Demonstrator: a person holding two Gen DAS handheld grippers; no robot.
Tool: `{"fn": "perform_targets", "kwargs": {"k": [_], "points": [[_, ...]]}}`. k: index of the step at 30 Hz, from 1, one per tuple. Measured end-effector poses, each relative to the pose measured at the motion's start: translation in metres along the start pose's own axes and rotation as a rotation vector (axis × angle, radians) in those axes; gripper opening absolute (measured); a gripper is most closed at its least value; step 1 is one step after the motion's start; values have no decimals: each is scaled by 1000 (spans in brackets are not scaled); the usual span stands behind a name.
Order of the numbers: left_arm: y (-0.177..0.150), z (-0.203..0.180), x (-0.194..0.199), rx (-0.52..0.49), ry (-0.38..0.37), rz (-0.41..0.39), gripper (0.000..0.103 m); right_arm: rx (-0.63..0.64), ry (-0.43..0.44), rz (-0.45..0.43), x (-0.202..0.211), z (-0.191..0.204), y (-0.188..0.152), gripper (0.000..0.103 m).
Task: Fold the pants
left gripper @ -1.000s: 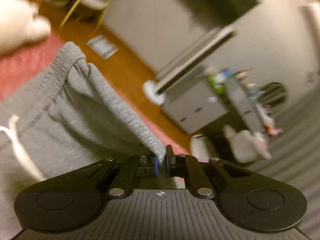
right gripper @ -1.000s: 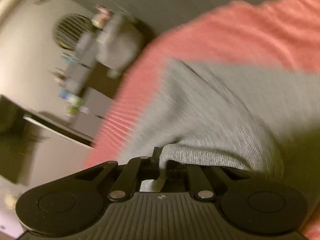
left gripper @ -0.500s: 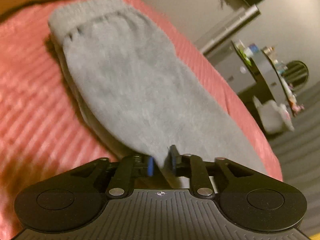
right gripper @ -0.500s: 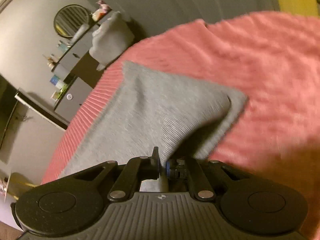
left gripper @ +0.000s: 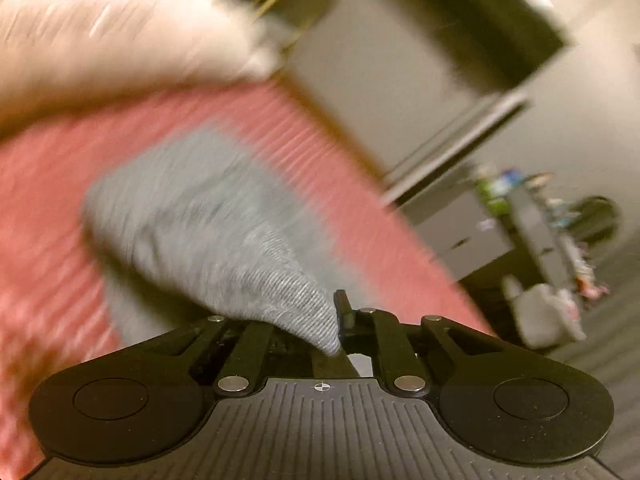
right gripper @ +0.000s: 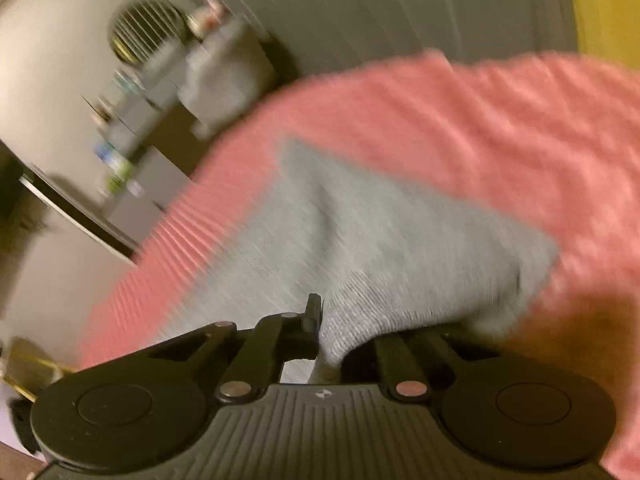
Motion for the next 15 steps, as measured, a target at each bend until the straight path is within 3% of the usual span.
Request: {"fn": "perform_targets", "kwargs": {"k": [3,5,8,9,10,11,14,15], "points": [[9,-5,28,-1,-75,-119,13,41,211,-152,31,35,29,5],[-3,11,24,-29,-18,-129,16,78,243,-198,44,35,32,5],[-39,40,-10,-138,171,-28,25,140,111,-144,35,-2,14,6],[-52,52,-22,-160,240,18,29,167,-1,-95,26,-26,3,12],[-59,62,-26,-157,266,33,28,162,-109,-35,18,-48,-7,25],[-61,66,-21,-135,232,-6,29,116,-173,34,13,-71,-16,26],[-55,68,-9,-102,242,-18,50,-33,-80,-53,32,-87,-12,27],[-52,68,-1,-100,261,-37,65,-68,-67,-59,34,-90,-9,32]]}}
Point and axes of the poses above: each gripper's, at about its wrist camera, not at the fingertips, and x roughly against the way its jaws point, z to its left, y to its top, the point moved 9 cm from there along -x, roughly the way its jaws point, and after that the axes turned 14 degrees about y, right-handed, at the moved point
